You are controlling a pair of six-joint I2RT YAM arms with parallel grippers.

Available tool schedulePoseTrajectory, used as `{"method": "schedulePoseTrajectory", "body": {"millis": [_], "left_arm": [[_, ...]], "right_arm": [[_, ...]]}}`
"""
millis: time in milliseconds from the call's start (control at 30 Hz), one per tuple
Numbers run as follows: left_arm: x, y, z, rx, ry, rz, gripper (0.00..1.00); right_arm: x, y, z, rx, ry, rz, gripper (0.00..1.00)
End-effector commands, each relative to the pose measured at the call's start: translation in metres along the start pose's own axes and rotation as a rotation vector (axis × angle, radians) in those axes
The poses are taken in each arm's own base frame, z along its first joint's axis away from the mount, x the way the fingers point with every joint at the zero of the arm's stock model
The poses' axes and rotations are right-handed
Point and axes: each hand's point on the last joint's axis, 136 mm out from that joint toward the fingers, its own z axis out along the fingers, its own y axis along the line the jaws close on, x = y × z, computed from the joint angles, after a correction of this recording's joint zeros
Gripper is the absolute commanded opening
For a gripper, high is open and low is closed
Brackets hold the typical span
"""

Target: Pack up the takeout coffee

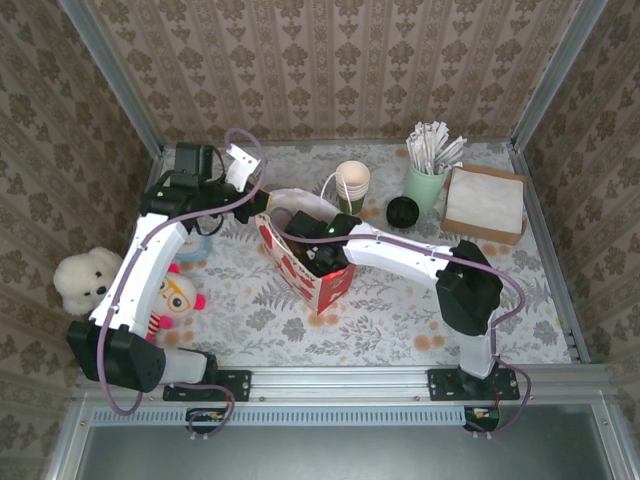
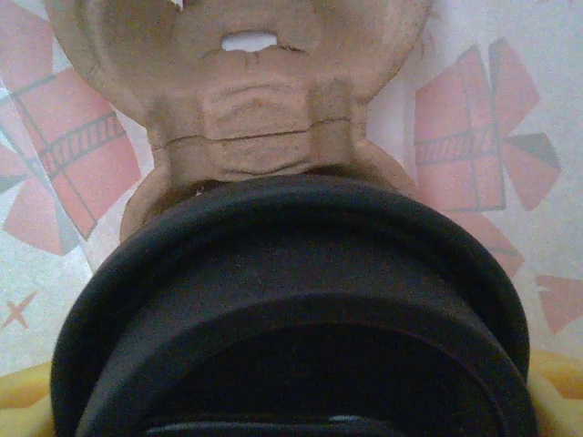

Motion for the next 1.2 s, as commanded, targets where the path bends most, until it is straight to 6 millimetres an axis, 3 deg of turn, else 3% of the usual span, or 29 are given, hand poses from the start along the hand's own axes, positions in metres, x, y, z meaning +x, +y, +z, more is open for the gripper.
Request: {"method": "schedulePoseTrajectory", "body": {"millis": [0,267,400,833,1167], "left_arm": [[0.004,-0.006,0.000,0.041,-0.002,-0.028,0.00],[0.004,-0.003,0.001,0.037,-0.001,-0.026,0.00],[0.004,0.000,0.002,0.035,0.004,-0.027,0.00],[-0.006,-0.008,-0.005,0.067,-0.027,-0.017,0.00],[-0.020,-0.016,-0.017,0.067,-0.070,0.017,0.00]], "right_arm": [[-0.012,0.000,0.014,-0.013,-0.056,0.031,0.58],[0.010,-0.003,0.044,0.012,0.046,0.017,0.58],[0.021,-0.007,0.049,0.036,0.097,-0.001,0.58],[-0.014,0.003,-0.011,-0.020,-0.019,0.007,0.75],[-0.020,0.005,-0.024,-0.039,-0.057,0.018,0.91]]}}
